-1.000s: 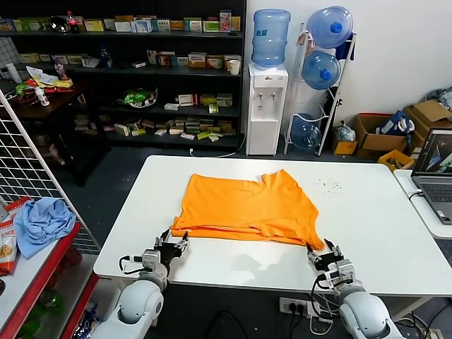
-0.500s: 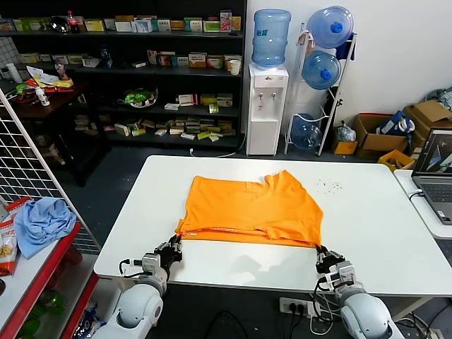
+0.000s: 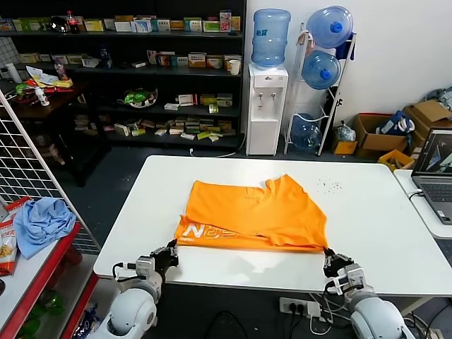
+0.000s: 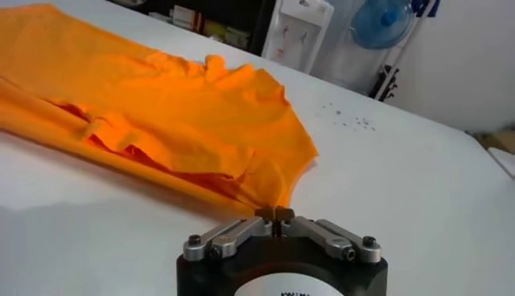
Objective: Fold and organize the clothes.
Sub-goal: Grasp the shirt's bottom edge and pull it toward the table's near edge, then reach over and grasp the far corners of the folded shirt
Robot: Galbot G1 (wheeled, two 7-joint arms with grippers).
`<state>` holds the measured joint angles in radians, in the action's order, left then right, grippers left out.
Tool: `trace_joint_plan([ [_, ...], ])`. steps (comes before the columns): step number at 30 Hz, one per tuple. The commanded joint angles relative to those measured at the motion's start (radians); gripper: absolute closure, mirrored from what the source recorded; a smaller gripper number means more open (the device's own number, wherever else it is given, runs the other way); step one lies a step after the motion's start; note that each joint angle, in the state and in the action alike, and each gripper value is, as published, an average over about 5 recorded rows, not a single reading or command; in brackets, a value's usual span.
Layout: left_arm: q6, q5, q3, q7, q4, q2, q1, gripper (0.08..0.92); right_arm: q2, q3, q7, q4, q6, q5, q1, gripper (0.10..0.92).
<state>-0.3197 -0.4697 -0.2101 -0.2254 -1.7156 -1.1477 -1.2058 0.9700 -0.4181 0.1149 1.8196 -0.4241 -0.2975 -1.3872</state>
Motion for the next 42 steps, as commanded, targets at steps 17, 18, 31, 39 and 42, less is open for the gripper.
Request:
trace_joint_plan([
  [17, -0.034, 0.017, -0.047, 0.001, -0.239, 0.095, -0.233, 0.844, -0.088, -0.086, 0.061, 0.249, -0.106, -0.1, -0.256, 0.771],
  [18, -0.038, 0.007, -0.047, -0.001, -0.243, 0.101, -0.22, 0.81, -0.095, -0.09, 0.065, 0.26, -0.112, -0.118, -0.253, 0.745],
  [31, -0.038, -0.08, 0.021, 0.004, -0.094, 0.12, 0.12, 0.438, -0.172, -0.066, 0.036, 0.117, -0.068, -0.374, 0.105, 0.372],
  [39, -0.03, -0.081, 0.121, 0.027, 0.228, 0.04, 0.408, 0.217, -0.11, 0.116, -0.07, -0.201, -0.063, -0.337, 0.499, 0.211],
  [42, -0.032, -0.078, 0.144, 0.035, 0.324, 0.004, 0.476, 0.183, -0.075, 0.169, -0.098, -0.316, -0.037, -0.303, 0.593, 0.204],
])
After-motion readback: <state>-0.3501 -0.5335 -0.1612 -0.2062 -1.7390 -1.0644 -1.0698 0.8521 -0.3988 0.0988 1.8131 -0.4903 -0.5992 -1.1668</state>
